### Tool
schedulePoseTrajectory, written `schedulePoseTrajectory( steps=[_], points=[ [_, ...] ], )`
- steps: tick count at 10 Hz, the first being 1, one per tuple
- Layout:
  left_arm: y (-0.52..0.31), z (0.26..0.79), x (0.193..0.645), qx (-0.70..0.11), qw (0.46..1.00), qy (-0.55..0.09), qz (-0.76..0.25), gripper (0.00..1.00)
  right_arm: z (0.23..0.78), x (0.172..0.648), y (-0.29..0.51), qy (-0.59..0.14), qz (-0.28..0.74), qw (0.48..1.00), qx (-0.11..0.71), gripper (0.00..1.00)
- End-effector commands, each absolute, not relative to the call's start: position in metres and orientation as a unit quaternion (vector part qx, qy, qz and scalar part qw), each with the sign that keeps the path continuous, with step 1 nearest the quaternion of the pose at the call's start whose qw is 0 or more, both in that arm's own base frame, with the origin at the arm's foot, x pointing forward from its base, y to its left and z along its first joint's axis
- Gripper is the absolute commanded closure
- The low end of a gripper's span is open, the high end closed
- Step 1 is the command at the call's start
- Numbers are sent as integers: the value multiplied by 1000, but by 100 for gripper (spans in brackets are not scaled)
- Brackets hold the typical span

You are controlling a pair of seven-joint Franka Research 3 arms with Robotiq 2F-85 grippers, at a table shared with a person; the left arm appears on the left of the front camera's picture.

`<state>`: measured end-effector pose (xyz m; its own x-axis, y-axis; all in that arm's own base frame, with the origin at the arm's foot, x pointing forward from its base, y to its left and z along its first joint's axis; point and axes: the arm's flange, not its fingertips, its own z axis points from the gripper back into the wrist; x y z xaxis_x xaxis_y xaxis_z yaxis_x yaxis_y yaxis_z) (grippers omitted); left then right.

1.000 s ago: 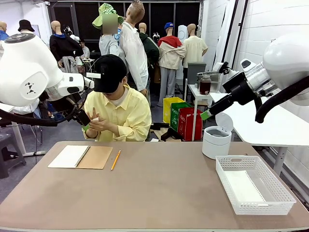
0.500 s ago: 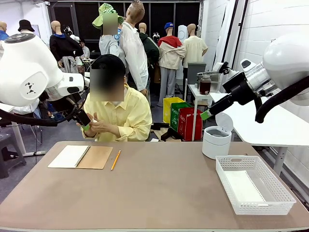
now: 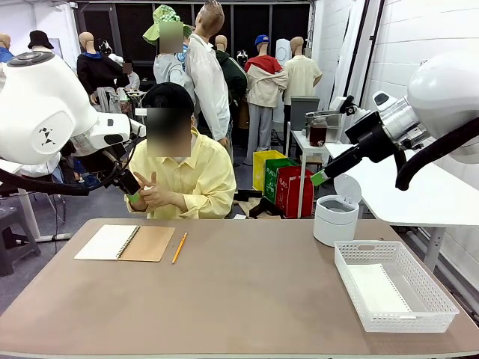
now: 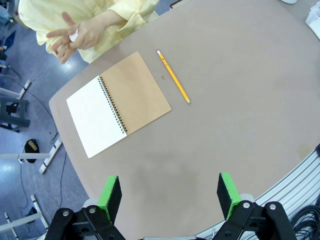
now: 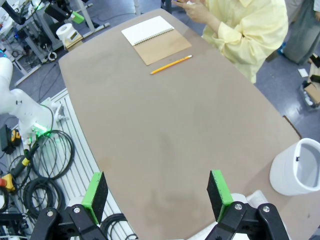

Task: Sort the paper based on its condition.
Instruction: If a person hands you a paper, place it in the Organizing basket , and if it's crumpled, put it in the Trash can.

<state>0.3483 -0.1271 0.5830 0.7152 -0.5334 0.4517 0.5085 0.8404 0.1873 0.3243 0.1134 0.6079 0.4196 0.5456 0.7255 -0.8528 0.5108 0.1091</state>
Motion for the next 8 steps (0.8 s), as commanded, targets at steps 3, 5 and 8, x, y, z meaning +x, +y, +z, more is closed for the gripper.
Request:
schedulePoseTrajectory(
  steps=[3, 5, 8],
  points=[
    [-126, 583, 348, 24, 925, -254, -283, 0, 608, 324, 113, -319, 433, 807, 243, 0],
    [-126, 583, 348, 24, 925, -254, -283, 0, 608, 324, 113, -319, 433, 807, 243, 0],
    [-126, 583, 348, 24, 925, -254, -283, 0, 608, 324, 113, -319, 433, 807, 243, 0]
  ],
)
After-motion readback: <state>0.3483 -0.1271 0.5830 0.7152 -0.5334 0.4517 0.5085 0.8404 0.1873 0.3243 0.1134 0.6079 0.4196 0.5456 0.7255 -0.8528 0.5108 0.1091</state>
